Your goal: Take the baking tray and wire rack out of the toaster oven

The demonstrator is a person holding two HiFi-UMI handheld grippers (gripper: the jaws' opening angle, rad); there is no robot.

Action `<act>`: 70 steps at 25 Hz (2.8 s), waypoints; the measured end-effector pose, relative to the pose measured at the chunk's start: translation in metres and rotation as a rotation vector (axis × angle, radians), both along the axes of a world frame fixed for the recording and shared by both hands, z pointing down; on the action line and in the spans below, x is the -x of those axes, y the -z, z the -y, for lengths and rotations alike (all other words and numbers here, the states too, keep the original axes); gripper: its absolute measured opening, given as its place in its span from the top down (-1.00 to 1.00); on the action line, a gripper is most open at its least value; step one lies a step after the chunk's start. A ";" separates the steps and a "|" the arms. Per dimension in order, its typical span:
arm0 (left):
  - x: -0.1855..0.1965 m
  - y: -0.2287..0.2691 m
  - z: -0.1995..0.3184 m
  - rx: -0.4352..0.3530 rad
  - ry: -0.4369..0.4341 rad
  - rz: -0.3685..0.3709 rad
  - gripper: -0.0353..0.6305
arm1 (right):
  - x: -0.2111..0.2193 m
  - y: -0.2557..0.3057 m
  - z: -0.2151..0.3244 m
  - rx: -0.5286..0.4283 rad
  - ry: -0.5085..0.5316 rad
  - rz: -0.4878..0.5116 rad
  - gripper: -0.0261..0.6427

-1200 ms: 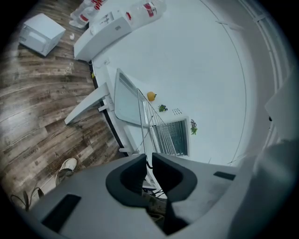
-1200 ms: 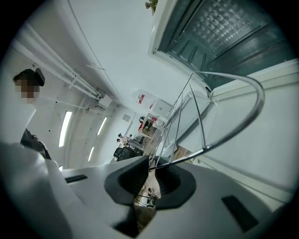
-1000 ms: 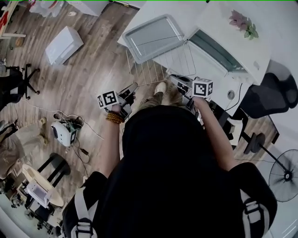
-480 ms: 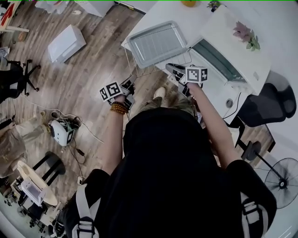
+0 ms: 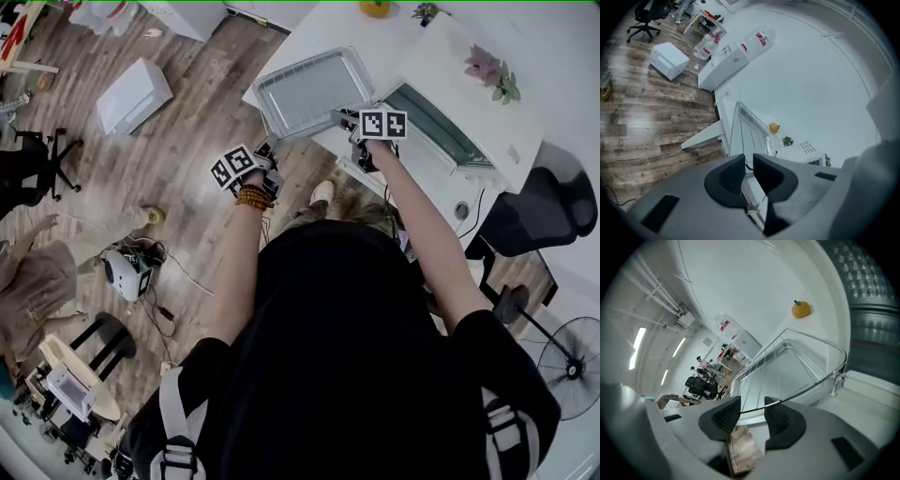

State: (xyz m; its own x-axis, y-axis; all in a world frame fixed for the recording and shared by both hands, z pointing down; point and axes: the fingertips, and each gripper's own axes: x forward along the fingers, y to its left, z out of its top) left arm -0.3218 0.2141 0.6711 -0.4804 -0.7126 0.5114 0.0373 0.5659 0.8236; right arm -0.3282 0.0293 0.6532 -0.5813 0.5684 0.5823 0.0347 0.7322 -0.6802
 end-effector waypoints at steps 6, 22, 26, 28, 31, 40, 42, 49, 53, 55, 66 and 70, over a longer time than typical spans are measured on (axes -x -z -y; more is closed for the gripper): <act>0.003 -0.005 0.003 0.085 -0.022 0.012 0.74 | 0.003 -0.009 0.007 -0.158 0.005 -0.026 0.26; -0.028 -0.028 0.010 0.258 -0.274 0.007 0.02 | -0.045 0.016 -0.010 -0.226 0.060 0.093 0.07; -0.034 -0.027 0.002 0.334 -0.344 0.057 0.01 | -0.048 0.029 -0.025 -0.284 0.117 0.154 0.07; -0.031 -0.020 -0.006 0.386 -0.345 0.108 0.01 | -0.048 0.039 -0.030 -0.324 0.131 0.193 0.07; -0.016 0.004 -0.017 0.455 -0.299 0.234 0.01 | -0.042 0.060 -0.030 -0.383 0.120 0.271 0.07; 0.033 0.118 0.070 0.403 -0.355 0.606 0.01 | -0.030 0.149 0.000 -0.550 0.146 0.526 0.07; 0.035 0.149 0.108 0.360 -0.400 0.692 0.01 | -0.032 0.174 0.016 -0.588 0.128 0.580 0.07; 0.005 0.245 0.220 0.242 -0.543 0.968 0.01 | -0.053 0.249 0.081 -0.785 -0.003 0.682 0.07; -0.020 0.283 0.264 0.236 -0.589 1.122 0.08 | -0.070 0.282 0.113 -0.884 -0.089 0.735 0.07; -0.027 0.302 0.276 0.220 -0.582 1.179 0.11 | -0.077 0.299 0.125 -0.921 -0.134 0.765 0.07; -0.042 0.376 0.302 0.148 -0.478 1.348 0.16 | -0.131 0.396 0.182 -1.159 -0.379 0.894 0.07; -0.059 0.385 0.304 0.173 -0.498 1.494 0.18 | -0.154 0.421 0.198 -1.236 -0.522 0.916 0.08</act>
